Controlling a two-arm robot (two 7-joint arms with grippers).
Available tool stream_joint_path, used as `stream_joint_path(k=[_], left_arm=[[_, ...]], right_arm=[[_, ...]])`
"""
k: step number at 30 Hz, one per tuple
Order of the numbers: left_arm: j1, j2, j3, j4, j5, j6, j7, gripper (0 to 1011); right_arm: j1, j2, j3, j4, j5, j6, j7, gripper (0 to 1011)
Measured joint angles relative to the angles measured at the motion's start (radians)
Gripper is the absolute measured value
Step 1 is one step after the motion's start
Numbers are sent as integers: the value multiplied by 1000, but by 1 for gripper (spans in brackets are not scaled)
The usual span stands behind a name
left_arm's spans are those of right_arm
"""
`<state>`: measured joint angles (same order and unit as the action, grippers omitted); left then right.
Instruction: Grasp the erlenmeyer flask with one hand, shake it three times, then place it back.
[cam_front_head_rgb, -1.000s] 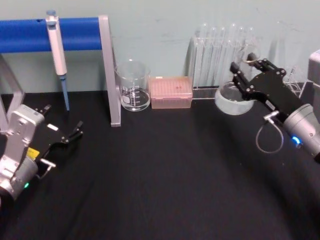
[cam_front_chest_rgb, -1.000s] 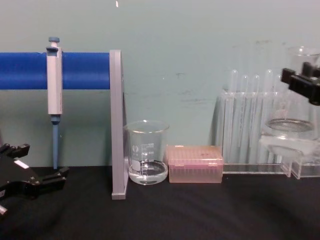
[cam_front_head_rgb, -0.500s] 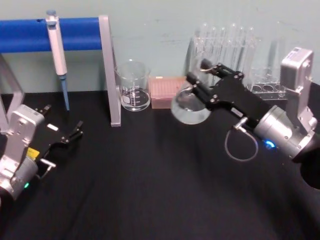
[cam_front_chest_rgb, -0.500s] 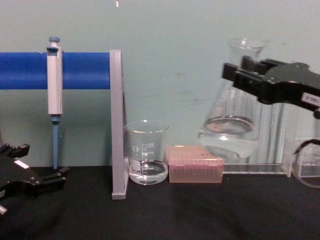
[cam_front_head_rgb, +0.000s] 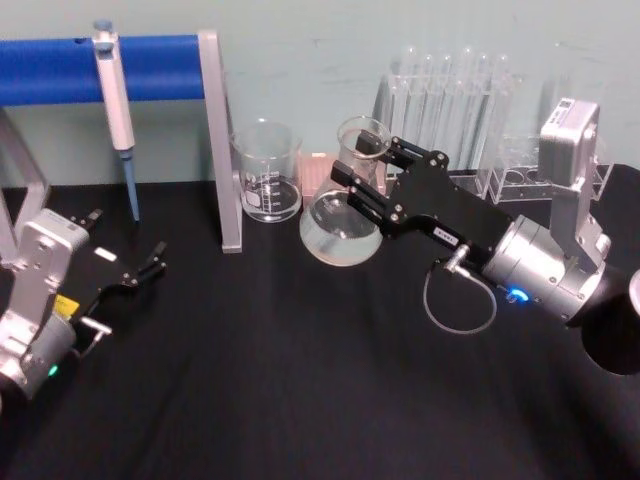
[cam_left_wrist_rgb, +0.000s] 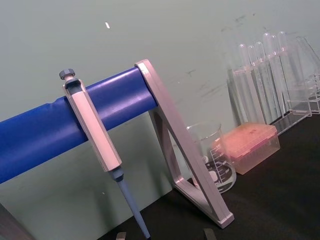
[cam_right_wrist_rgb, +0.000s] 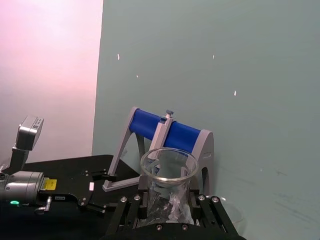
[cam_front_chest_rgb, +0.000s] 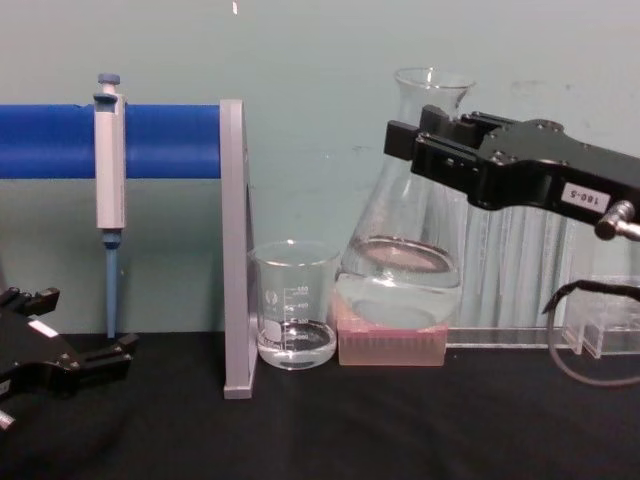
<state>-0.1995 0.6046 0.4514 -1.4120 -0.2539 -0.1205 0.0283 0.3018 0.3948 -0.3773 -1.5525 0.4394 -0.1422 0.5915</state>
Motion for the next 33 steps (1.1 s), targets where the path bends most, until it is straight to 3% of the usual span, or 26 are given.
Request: stream_joint_path(k=[6, 15, 26, 33], left_arm=[[0, 0, 0, 0, 0, 0, 0, 1001], [0, 0, 0, 0, 0, 0, 0, 1001], [0, 0, 0, 0, 0, 0, 0, 1001], [0, 0, 0, 0, 0, 0, 0, 1001]], right_arm=[[-1, 11, 0, 0, 6, -5, -30, 456], [-30, 27, 53, -1, -6, -10, -119, 456], [-101, 27, 178, -26, -42, 19, -267, 456], [-124, 14, 223, -34, -73, 37, -322, 456]])
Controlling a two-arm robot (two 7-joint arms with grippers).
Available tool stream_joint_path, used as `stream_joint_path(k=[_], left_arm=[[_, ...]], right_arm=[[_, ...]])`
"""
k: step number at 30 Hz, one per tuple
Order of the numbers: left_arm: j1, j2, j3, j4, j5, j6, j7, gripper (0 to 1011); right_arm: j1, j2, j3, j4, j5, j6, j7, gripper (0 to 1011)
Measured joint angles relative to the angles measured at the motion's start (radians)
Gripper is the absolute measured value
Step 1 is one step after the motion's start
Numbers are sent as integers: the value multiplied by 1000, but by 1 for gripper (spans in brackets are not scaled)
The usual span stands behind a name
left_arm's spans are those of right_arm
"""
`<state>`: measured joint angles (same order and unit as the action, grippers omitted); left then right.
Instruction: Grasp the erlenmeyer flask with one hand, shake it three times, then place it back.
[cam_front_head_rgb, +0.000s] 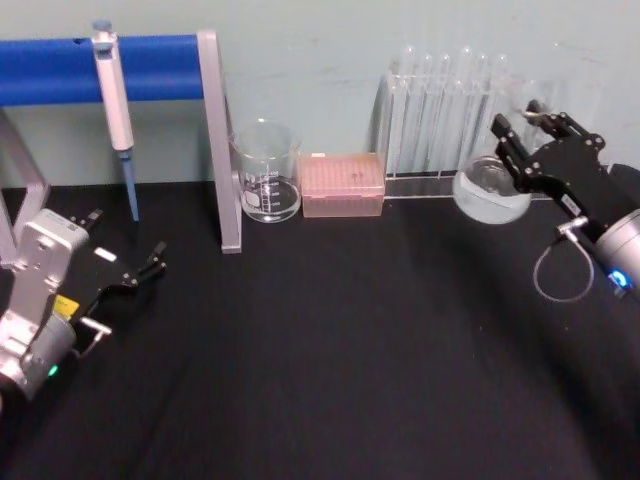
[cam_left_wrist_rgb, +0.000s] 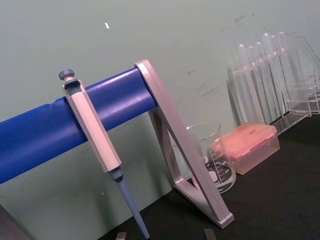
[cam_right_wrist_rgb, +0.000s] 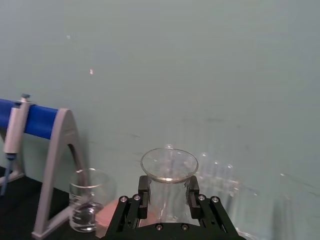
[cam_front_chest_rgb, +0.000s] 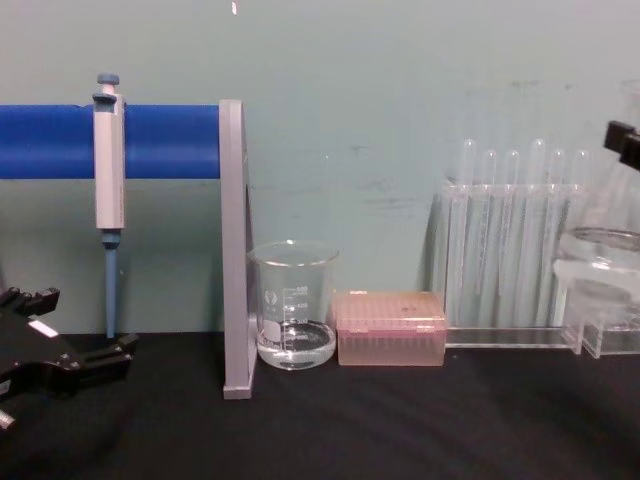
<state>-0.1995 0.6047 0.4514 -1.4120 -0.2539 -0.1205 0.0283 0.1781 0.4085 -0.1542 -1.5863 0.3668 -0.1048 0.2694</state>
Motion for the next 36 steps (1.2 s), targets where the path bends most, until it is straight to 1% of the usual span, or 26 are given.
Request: stream_joint_path(k=[5, 11, 12, 16, 17, 19, 20, 21, 23, 26, 27, 31, 36], left_arm=[[0, 0, 0, 0, 0, 0, 0, 1001], [0, 0, 0, 0, 0, 0, 0, 1001], [0, 0, 0, 0, 0, 0, 0, 1001], [0, 0, 0, 0, 0, 0, 0, 1001], [0, 0, 0, 0, 0, 0, 0, 1001], [0, 0, 0, 0, 0, 0, 0, 1001], [0, 0, 0, 0, 0, 0, 0, 1001], [0, 0, 0, 0, 0, 0, 0, 1001], [0, 0, 0, 0, 0, 0, 0, 1001], [0, 0, 0, 0, 0, 0, 0, 1001], [0, 0, 0, 0, 0, 0, 0, 1001], [0, 0, 0, 0, 0, 0, 0, 1001], [0, 0, 0, 0, 0, 0, 0, 1001]], right_arm=[[-2, -11, 9, 0, -11, 5, -2, 456], [7, -24, 0, 6, -17, 5, 37, 457], [14, -29, -11, 10, -16, 3, 60, 457], [24, -34, -30, 15, -9, -1, 97, 456], [30, -35, -41, 17, -2, -3, 117, 456], [36, -36, -53, 18, 5, -5, 136, 457], [42, -36, -66, 21, 12, -8, 156, 457], [42, -36, -66, 21, 12, -8, 156, 457], [54, -35, -93, 23, 26, -13, 191, 456], [62, -32, -112, 24, 36, -17, 215, 457], [67, -29, -125, 25, 43, -19, 229, 456], [76, -21, -147, 27, 56, -22, 253, 457], [85, -11, -168, 31, 70, -26, 264, 456]])
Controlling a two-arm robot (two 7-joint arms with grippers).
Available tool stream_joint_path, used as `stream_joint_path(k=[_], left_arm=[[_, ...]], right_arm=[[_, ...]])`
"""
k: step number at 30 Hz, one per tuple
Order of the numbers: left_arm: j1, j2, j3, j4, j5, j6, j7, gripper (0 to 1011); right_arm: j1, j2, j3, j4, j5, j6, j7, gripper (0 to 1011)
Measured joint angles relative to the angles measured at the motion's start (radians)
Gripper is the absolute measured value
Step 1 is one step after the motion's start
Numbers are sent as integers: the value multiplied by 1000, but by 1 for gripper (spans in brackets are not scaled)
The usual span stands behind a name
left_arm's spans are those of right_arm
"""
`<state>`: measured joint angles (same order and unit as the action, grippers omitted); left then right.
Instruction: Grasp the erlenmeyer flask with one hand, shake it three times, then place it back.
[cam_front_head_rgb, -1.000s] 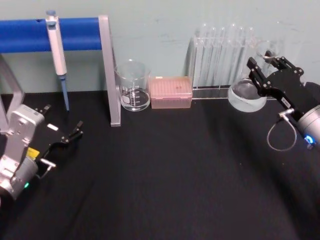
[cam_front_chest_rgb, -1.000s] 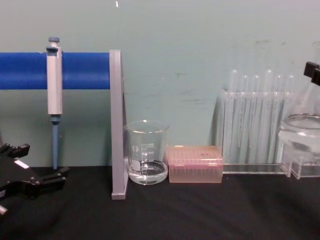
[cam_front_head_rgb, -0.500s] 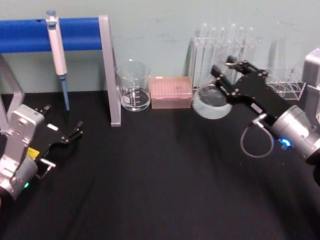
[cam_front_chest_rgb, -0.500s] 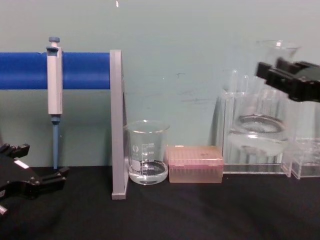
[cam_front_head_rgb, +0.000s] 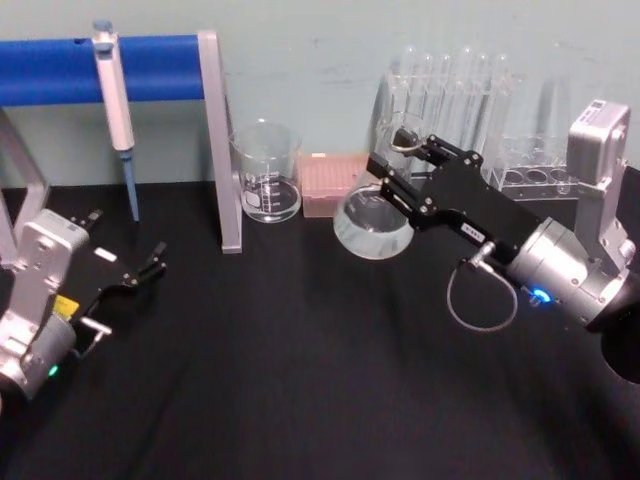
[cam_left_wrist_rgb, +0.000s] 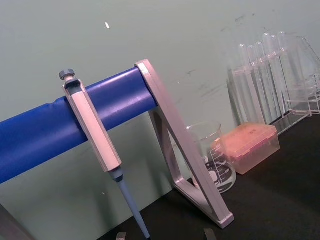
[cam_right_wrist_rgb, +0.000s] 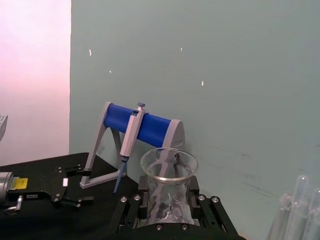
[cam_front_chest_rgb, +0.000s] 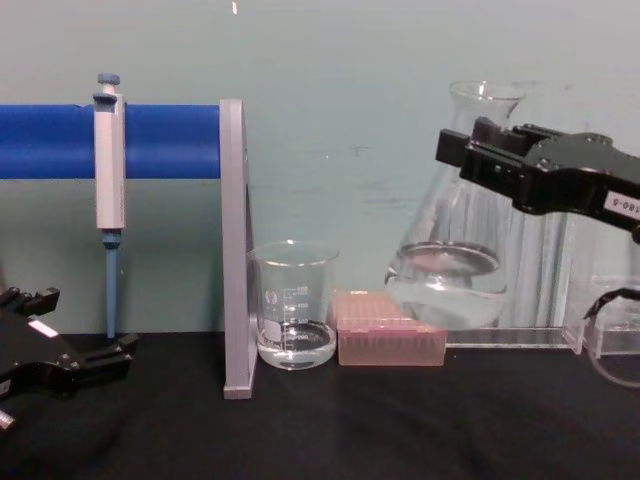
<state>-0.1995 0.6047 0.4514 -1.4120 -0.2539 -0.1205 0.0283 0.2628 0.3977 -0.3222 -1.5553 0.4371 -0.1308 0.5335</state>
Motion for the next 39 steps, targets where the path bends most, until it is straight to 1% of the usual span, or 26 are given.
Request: stream_joint_path(k=[10, 15, 23, 29, 39], left_arm=[[0, 0, 0, 0, 0, 0, 0, 1001], [0, 0, 0, 0, 0, 0, 0, 1001], [0, 0, 0, 0, 0, 0, 0, 1001], [0, 0, 0, 0, 0, 0, 0, 1001], [0, 0, 0, 0, 0, 0, 0, 1001]], right_arm=[[15, 14, -22, 15, 19, -9, 13, 456], [27, 19, -33, 36, 38, -22, 38, 456], [45, 30, -57, 91, 62, -42, 80, 456], [58, 35, -73, 130, 70, -62, 112, 457], [73, 50, -108, 197, 74, -89, 175, 456]])
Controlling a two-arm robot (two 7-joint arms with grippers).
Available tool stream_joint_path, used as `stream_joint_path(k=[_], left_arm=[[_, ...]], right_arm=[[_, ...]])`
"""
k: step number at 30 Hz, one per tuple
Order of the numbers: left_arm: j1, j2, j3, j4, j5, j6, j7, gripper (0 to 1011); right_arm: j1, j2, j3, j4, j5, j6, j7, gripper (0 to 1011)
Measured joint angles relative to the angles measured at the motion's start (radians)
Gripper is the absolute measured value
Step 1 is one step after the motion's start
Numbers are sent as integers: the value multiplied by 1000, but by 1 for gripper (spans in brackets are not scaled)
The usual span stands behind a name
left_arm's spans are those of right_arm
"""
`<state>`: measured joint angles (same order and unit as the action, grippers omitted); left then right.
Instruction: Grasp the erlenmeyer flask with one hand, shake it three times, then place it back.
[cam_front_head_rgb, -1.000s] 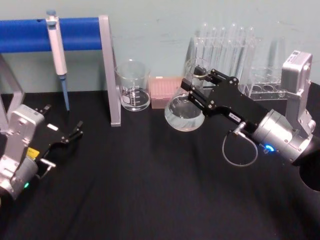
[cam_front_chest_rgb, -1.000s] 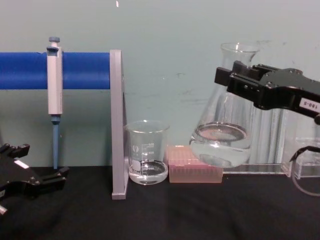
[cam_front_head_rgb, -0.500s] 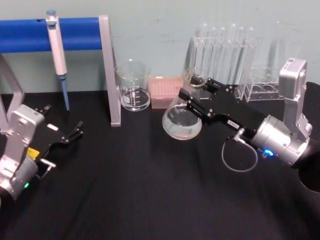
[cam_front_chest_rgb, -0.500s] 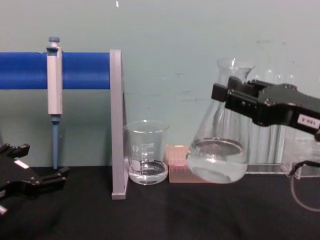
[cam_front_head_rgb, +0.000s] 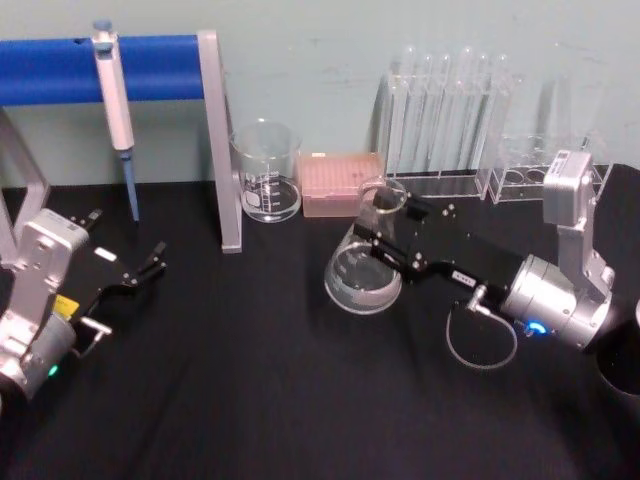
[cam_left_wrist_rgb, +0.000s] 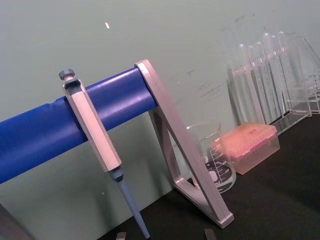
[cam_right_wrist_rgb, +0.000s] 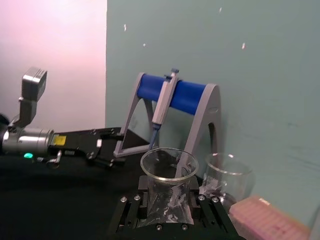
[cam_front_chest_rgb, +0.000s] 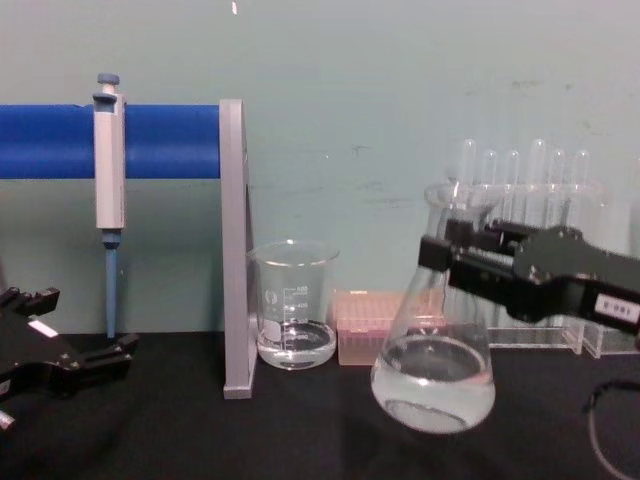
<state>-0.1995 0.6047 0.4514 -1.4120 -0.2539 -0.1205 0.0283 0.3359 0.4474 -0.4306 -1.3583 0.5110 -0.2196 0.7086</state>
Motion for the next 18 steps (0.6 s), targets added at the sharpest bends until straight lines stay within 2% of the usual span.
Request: stream_joint_path(k=[18], left_arm=[[0, 0, 0, 0, 0, 0, 0, 1001]], right_arm=[[16, 9, -42, 64, 18, -20, 66, 456]])
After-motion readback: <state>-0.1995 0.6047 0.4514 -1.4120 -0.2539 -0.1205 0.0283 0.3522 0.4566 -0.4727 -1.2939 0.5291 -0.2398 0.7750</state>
